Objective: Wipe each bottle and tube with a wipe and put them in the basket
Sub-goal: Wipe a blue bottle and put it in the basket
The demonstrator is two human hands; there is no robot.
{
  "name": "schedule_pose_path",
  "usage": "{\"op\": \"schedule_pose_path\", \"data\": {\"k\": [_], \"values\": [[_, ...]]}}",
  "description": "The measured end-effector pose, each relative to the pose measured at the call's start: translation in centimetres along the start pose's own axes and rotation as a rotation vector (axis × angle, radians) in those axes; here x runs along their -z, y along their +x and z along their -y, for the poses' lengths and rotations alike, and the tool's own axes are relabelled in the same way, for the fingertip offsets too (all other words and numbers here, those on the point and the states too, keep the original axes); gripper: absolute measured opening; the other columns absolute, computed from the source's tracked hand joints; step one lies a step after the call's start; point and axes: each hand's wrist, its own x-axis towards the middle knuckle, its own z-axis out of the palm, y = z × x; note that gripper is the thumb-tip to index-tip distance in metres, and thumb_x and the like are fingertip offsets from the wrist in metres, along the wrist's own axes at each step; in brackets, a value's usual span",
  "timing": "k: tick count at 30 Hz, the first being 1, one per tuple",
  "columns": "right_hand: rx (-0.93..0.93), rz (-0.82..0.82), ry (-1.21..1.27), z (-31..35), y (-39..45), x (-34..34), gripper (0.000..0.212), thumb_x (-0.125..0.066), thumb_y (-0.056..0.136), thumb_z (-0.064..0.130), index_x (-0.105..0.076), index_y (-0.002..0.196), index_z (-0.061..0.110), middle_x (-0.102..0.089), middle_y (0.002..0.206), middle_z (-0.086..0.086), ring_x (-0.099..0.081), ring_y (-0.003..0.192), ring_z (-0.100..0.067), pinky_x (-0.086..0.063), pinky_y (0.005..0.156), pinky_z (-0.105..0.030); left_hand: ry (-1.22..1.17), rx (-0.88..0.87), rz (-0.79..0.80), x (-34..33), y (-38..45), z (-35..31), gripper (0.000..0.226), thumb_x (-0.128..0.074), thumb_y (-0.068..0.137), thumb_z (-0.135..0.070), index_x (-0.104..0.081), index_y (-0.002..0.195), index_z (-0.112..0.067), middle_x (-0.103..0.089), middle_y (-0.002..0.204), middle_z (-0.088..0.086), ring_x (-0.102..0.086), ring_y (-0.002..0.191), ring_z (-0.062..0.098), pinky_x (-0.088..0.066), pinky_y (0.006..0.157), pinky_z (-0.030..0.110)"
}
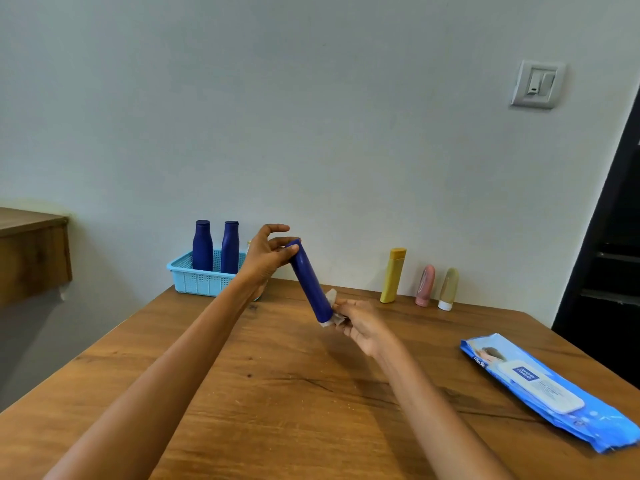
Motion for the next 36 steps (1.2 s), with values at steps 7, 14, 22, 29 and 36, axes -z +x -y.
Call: {"op": "schedule_pose_path", "data": {"k": [7,14,22,29,36], "values": [[-0.181,-0.087,0.410,-0.2,0.3,0.1,0.021,-0.053,0.088,-0.008,-0.056,0.108,-0.003,-0.062,0.099,-0.018,-0.064,0.084,-0.023,-0.055,0.057,-0.029,0.235,-0.176,-0.074,-2.1,0.1,0.1,0.032,-0.065,0.084,-0.001,-0.044,0.103,-0.016,-0.061,0.108,0.010,-0.059,0.100,0.022,-0.053,0.081,0.030],[-0.177,-0.145,0.366,-0.3,0.4,0.2,0.028,-0.048,0.084,-0.005,-0.054,0.111,0.000,-0.059,0.090,-0.014,-0.059,0.073,-0.020,-0.052,0.052,-0.026,0.305,-0.263,-0.130,-2.4,-0.3,0.2,0.034,-0.067,0.081,0.000,-0.044,0.102,-0.015,-0.058,0.099,-0.002,-0.057,0.087,0.007,-0.050,0.064,0.008],[-0.163,-0.091,0.536,-0.4,0.5,0.2,0.023,-0.052,0.093,0.008,-0.054,0.115,0.001,-0.060,0.116,-0.020,-0.063,0.097,-0.026,-0.053,0.064,-0.031,0.227,-0.237,-0.115,-3.7,-0.7,-0.1,0.032,-0.067,0.083,-0.002,-0.044,0.099,-0.017,-0.061,0.102,0.002,-0.059,0.093,0.013,-0.051,0.066,0.014],[-0.218,-0.044,0.503,-0.9,0.2,0.1,0.042,-0.069,0.082,0.010,-0.054,0.119,-0.003,-0.061,0.109,-0.019,-0.061,0.075,-0.019,-0.050,0.043,-0.023,0.194,-0.250,-0.130,-3.3,-0.7,-0.3,0.028,-0.066,0.082,0.000,-0.045,0.093,-0.014,-0.064,0.096,-0.001,-0.061,0.092,0.011,-0.051,0.070,0.013],[-0.166,-0.065,0.514,-0.8,0.3,0.0,0.025,-0.070,0.079,0.005,-0.056,0.099,0.001,-0.063,0.100,-0.017,-0.062,0.093,-0.026,-0.052,0.077,-0.034,0.209,-0.251,-0.095,-3.2,-0.7,-0.4,0.030,-0.066,0.082,-0.001,-0.042,0.097,-0.012,-0.065,0.102,0.004,-0.062,0.094,0.014,-0.052,0.071,0.015]]}}
